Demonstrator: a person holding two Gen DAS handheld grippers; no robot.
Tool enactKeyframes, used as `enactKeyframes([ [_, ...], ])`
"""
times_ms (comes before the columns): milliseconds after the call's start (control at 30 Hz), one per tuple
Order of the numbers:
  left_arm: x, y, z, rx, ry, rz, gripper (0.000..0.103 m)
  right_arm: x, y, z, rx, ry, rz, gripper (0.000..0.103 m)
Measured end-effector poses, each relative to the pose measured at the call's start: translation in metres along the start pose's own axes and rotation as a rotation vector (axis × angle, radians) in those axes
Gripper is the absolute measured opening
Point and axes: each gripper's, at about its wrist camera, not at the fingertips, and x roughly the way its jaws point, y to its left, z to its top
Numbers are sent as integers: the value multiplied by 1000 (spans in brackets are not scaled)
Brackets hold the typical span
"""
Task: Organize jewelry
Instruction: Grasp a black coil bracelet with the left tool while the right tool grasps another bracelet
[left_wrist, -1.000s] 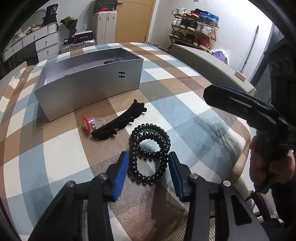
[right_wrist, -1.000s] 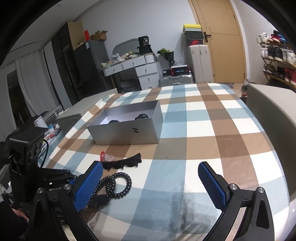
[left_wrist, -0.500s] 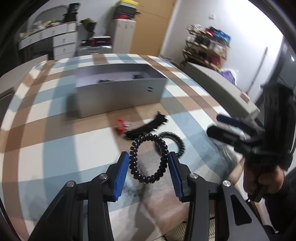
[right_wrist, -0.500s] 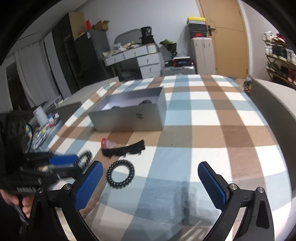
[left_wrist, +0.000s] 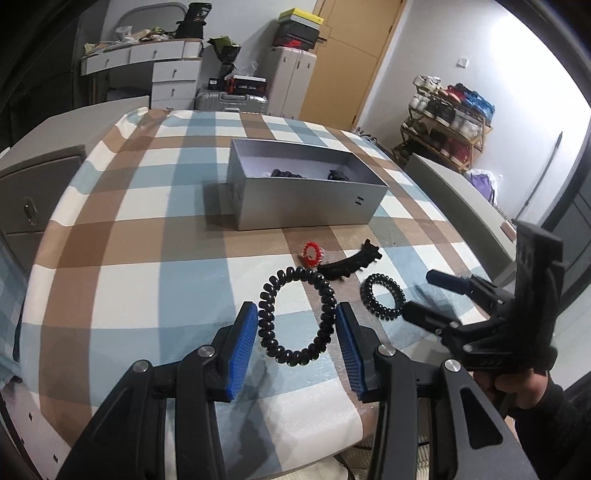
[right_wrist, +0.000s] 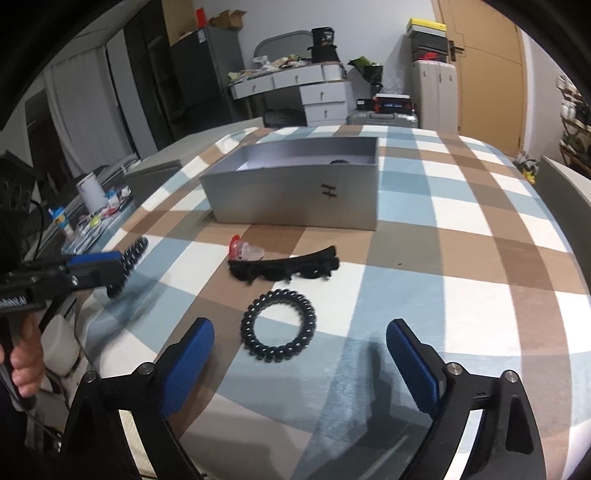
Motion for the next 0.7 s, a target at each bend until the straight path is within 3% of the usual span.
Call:
enactKeyframes([
  [267, -12, 10, -2, -29, -40, -7, 38, 17, 21, -2, -96, 41, -36, 76],
  [433, -18, 13, -3, -24, -61, 0, 38, 23, 30, -3, -136, 41, -87, 75],
  [600, -18, 14, -2, -31, -62, -9, 38, 22, 38, -4, -176, 27, -84, 47],
  [700, -18, 14, -2, -35, -71, -25, 38, 22, 41, -4, -186, 24, -76, 39],
])
